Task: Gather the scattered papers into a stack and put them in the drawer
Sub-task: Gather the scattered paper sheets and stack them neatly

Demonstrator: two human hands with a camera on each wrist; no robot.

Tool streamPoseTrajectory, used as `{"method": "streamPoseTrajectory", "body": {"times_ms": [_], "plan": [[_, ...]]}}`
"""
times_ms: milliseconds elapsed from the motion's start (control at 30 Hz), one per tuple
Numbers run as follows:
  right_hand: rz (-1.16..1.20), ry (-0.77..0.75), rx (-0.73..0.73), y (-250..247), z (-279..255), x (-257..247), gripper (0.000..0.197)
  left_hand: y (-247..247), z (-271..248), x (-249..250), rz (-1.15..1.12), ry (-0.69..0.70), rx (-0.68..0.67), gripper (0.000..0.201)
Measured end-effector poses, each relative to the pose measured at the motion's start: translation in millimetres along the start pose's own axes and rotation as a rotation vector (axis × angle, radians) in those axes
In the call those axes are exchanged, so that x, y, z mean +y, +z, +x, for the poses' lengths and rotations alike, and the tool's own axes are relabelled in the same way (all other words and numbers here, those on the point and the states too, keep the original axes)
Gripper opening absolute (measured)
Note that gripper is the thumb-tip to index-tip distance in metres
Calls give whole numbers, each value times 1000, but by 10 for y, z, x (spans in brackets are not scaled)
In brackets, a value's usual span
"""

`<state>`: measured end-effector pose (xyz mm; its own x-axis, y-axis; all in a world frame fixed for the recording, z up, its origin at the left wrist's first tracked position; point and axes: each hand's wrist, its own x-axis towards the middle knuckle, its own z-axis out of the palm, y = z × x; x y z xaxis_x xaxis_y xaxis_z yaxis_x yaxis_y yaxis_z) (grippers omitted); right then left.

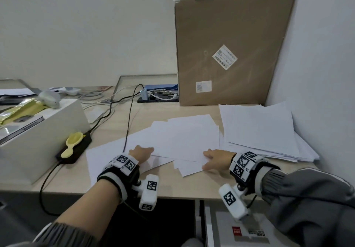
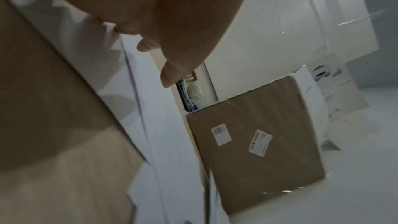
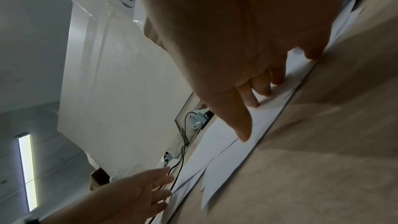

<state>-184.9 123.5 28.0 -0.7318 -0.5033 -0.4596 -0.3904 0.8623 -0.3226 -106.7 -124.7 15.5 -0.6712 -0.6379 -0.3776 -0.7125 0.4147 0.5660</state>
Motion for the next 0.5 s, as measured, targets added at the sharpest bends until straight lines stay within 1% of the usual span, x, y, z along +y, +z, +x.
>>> {"method": "streamPoseTrajectory", "body": {"times_ms": [67, 133, 167, 200, 233, 300, 333, 433, 500], "plan": [[-10, -5, -15, 4, -12, 26, 73, 31, -6, 111, -141, 45, -72, 61], [-10, -9, -17, 4, -44, 35, 73, 92, -58, 238, -340, 29, -144, 52], [-16, -6, -14, 5, -42, 51, 73, 95, -126, 288, -372, 24, -173, 47], [-23, -1, -13, 9, -23, 72, 73, 104, -143, 301, -363, 21, -164, 42], [-28, 2, -9, 12, -7, 89, 74, 102, -164, 318, -314, 29, -139, 41], [-21, 17, -4, 23, 21, 114, 75, 71, -140, 265, -123, 72, -49, 45], [-18, 22, -7, 27, 27, 116, 75, 61, -89, 210, -95, 69, -18, 47], [-25, 25, -10, 43, 30, 99, 74, -30, -57, 61, 82, 70, -26, 50], [-9, 30, -4, 48, 40, 97, 74, -121, -36, -18, 164, 71, -26, 48]]}}
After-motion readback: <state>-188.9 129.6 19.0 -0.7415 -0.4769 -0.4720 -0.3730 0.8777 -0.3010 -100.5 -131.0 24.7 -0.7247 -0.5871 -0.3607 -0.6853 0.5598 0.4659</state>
